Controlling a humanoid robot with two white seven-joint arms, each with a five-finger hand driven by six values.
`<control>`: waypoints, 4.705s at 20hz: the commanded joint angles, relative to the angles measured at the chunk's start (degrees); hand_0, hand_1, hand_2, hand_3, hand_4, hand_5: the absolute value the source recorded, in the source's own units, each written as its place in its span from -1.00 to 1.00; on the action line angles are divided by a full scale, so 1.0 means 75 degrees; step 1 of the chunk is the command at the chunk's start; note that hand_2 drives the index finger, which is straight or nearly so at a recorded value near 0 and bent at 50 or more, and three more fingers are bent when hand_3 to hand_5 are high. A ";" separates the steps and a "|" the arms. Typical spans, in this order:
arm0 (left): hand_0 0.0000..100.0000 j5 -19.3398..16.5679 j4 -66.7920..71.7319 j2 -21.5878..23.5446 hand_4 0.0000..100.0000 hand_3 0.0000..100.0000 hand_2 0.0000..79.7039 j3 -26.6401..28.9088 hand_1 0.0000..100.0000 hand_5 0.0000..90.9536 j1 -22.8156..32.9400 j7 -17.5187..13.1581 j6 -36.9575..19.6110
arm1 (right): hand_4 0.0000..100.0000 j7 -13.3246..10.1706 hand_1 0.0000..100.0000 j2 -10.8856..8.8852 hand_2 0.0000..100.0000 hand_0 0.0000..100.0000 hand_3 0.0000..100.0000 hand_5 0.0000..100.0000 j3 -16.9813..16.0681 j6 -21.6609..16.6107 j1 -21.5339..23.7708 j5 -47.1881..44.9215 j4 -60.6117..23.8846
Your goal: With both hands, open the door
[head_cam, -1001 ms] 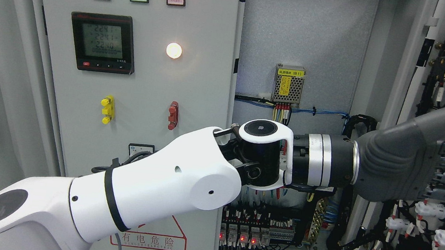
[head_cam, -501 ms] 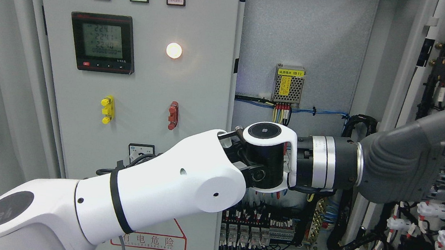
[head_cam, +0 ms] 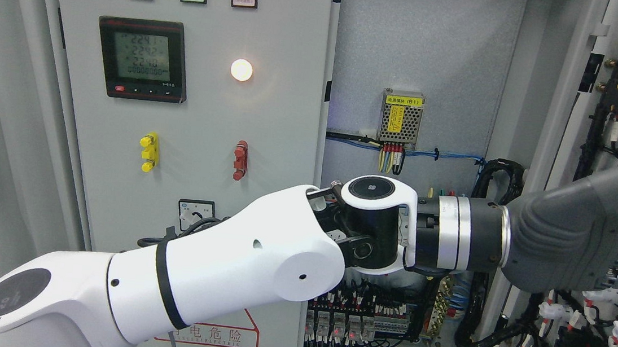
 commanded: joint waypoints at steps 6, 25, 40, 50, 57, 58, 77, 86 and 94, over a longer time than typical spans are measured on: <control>-0.42 -0.0457 -0.0806 0.0697 -0.93 -0.94 -0.93 0.0543 -1.00 -1.00 0.0029 0.0572 0.0075 | -1.00 0.0018 -1.00 -0.0059 -1.00 -0.56 -1.00 -1.00 0.0004 0.0005 0.0000 -0.0008 0.0000; -0.42 -0.5376 -0.3668 0.2960 -0.93 -0.94 -0.93 0.2253 -1.00 -1.00 0.5510 0.0560 0.1259 | -1.00 0.0018 -1.00 -0.0059 -1.00 -0.56 -1.00 -1.00 -0.0008 0.0005 0.0000 -0.0008 0.0000; -0.42 -0.9505 0.1924 0.2508 -0.93 -0.94 -0.93 0.4878 -1.00 -1.00 1.3177 0.1777 -0.2677 | -1.00 0.0029 -1.00 -0.0059 -1.00 -0.56 -1.00 -1.00 -0.0008 0.0005 0.0000 0.0003 0.0000; -0.42 -0.9539 0.9210 -0.0027 -0.93 -0.95 -0.93 0.9191 -1.00 -1.00 1.2557 0.2013 -0.2843 | -1.00 0.0029 -1.00 -0.0082 -1.00 -0.56 -1.00 -1.00 0.0004 0.0005 0.0000 0.0003 -0.0012; -0.42 -0.9586 0.9598 -0.0027 -0.93 -0.95 -0.93 0.9168 -1.00 -1.00 1.2604 0.2037 -0.1744 | -1.00 -0.0076 -1.00 -0.0141 -1.00 -0.56 -1.00 -1.00 -0.0031 0.0028 0.0163 -0.0009 -0.0536; -0.42 -0.9586 0.9598 -0.0004 -0.93 -0.95 -0.93 0.9180 -1.00 -1.00 1.2546 0.2049 -0.1440 | -1.00 -0.0088 -1.00 -0.0164 -1.00 -0.56 -1.00 -1.00 -0.0031 0.0040 0.0408 -0.0009 -0.1189; -0.42 -1.0583 0.9586 0.0020 -0.93 -0.94 -0.93 0.9144 -1.00 -1.00 1.2416 0.2916 -0.1284 | -1.00 -0.1213 -1.00 -0.0494 -1.00 -0.56 -1.00 -1.00 -0.0161 0.2570 0.1912 0.1690 -1.3346; -0.42 -1.0594 0.9539 0.0067 -0.93 -0.94 -0.93 0.9133 -1.00 -1.00 1.2404 0.2869 -0.1307 | -1.00 -0.1225 -1.00 -0.0070 -1.00 -0.56 -1.00 -1.00 -0.0172 0.2501 0.0330 0.2030 -1.4284; -0.42 -1.0583 0.9539 0.0055 -0.93 -0.94 -0.93 0.9144 -1.00 -1.00 1.2393 0.2869 -0.1331 | -1.00 -0.1236 -1.00 0.0000 -1.00 -0.56 -1.00 -1.00 -0.0242 0.2594 -0.1697 0.2042 -1.4590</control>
